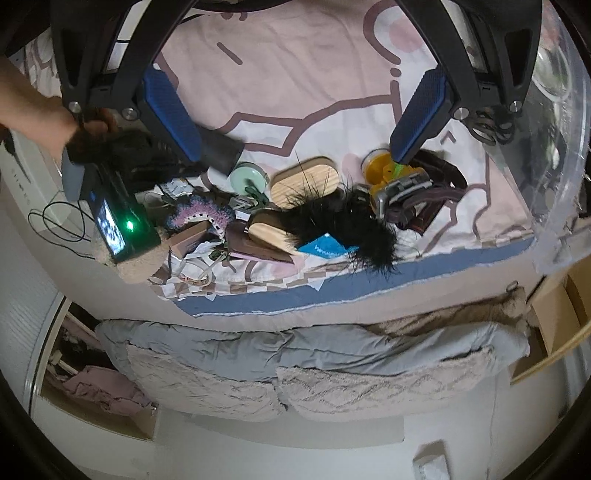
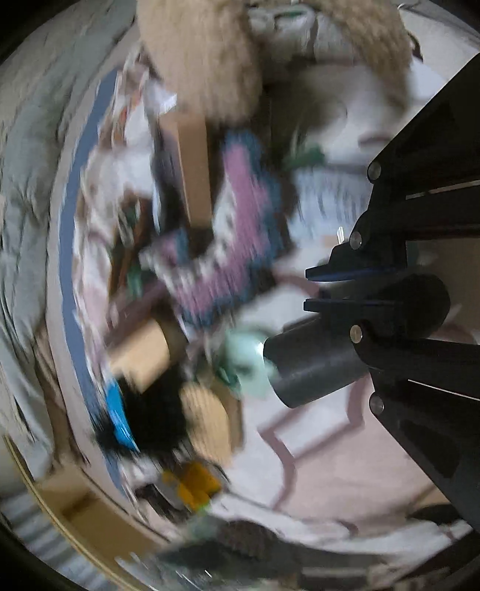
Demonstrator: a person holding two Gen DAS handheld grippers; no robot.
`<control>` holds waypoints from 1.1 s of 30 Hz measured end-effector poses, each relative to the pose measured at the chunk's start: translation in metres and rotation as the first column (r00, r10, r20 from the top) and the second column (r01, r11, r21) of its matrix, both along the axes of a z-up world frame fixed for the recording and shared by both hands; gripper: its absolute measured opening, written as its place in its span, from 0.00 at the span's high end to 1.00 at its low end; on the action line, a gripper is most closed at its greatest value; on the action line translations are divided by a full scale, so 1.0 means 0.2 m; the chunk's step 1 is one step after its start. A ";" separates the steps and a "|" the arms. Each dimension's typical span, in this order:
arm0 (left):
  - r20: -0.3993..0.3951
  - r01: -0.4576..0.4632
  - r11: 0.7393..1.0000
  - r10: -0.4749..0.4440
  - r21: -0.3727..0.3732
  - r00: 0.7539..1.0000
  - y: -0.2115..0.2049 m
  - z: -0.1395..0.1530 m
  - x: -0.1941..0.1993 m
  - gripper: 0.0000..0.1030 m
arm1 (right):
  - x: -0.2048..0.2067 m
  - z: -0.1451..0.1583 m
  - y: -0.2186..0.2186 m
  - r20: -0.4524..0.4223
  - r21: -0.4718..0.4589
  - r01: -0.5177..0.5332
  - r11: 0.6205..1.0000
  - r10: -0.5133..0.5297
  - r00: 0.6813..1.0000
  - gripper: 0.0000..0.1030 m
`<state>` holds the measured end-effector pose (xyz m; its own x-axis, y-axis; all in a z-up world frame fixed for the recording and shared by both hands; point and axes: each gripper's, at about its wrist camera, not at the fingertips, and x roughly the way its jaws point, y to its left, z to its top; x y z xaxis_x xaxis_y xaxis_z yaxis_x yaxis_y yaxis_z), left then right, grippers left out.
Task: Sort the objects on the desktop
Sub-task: 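Close the right gripper on the black cylinder and lift it, then grasp the black cylinder with the left gripper while the right gripper releases it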
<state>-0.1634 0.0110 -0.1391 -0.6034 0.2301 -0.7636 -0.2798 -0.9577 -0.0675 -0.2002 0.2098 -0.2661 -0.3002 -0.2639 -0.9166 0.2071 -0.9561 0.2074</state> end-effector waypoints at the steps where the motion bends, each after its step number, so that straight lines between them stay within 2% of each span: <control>1: 0.017 -0.005 1.000 0.005 0.017 1.000 -0.01 -0.01 -0.01 0.02 | 0.02 -0.01 -0.03 0.013 -0.019 -0.026 0.999 0.027 1.000 0.87; 3: 0.052 -0.018 0.999 0.016 0.049 0.999 -0.03 -0.04 -0.03 0.04 | 0.05 -0.01 -0.08 0.027 -0.039 -0.073 0.997 0.074 0.997 0.87; 5: 0.095 -0.021 0.997 0.014 0.078 0.995 -0.05 -0.07 -0.05 0.13 | 0.10 -0.01 -0.15 0.034 -0.056 -0.134 0.989 0.136 0.990 0.87; 8: 0.152 -0.014 0.997 0.001 0.081 0.988 -0.05 -0.14 -0.06 0.19 | 0.16 -0.01 -0.24 0.058 -0.085 -0.202 0.976 0.207 0.977 0.87; 12: 0.257 0.043 0.996 -0.063 0.082 0.964 -0.02 -0.25 -0.04 0.32 | 0.21 0.01 -0.34 0.078 -0.104 -0.277 0.955 0.286 0.955 0.87; 14: 0.287 0.088 0.994 -0.104 0.068 0.952 0.00 -0.30 -0.01 0.32 | 0.25 0.02 -0.37 0.082 -0.116 -0.304 0.946 0.314 0.946 0.87; 17: 0.325 0.152 0.986 -0.167 0.070 0.931 0.02 -0.35 0.05 0.39 | 0.29 0.03 -0.37 0.080 -0.136 -0.319 0.938 0.332 0.940 0.87; 21: 0.383 0.191 0.976 -0.218 0.107 0.898 0.02 -0.41 0.10 0.50 | 0.33 0.04 -0.37 0.078 -0.161 -0.321 0.933 0.337 0.938 0.87; 27: 0.477 0.183 0.975 -0.220 0.125 0.851 0.04 -0.50 0.12 0.58 | 0.36 0.06 -0.34 0.083 -0.166 -0.309 0.936 0.326 0.942 0.87; 33: 0.523 0.168 0.968 -0.242 0.186 0.817 0.07 -0.53 0.11 0.63 | 0.39 0.10 -0.28 0.076 -0.159 -0.298 0.941 0.312 0.947 0.87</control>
